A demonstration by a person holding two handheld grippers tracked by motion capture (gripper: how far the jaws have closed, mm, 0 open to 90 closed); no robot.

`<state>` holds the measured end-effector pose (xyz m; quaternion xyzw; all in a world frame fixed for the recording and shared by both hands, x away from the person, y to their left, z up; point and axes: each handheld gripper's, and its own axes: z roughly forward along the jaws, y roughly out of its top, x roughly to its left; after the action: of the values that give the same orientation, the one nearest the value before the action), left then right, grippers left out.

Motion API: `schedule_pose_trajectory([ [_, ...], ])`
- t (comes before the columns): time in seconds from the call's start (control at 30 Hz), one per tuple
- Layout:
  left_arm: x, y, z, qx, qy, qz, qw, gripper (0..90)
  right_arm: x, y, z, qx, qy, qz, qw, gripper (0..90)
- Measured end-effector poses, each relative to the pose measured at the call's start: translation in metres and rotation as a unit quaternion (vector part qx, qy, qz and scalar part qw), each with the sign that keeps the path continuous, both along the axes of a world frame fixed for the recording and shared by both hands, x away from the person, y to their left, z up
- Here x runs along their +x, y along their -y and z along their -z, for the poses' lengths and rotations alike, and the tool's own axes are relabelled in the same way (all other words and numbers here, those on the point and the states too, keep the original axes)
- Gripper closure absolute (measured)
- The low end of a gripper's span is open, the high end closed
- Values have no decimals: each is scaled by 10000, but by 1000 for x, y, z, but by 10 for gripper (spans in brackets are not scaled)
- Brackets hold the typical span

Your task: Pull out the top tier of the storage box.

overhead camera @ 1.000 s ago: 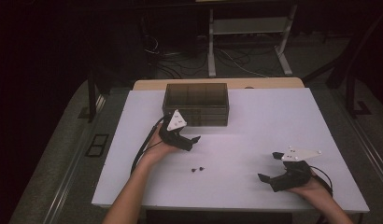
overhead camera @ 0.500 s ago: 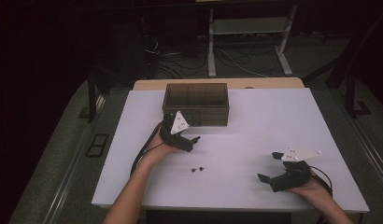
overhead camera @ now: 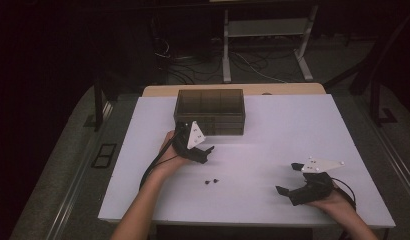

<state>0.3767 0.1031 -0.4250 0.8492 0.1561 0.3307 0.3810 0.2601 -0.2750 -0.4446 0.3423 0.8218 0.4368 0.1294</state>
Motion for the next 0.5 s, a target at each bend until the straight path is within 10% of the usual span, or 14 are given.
schedule_pose_trajectory([
  [0.5,-3,3,2,350,369,-8,9987,0,0,0,0,-4,0,-11,10000,4],
])
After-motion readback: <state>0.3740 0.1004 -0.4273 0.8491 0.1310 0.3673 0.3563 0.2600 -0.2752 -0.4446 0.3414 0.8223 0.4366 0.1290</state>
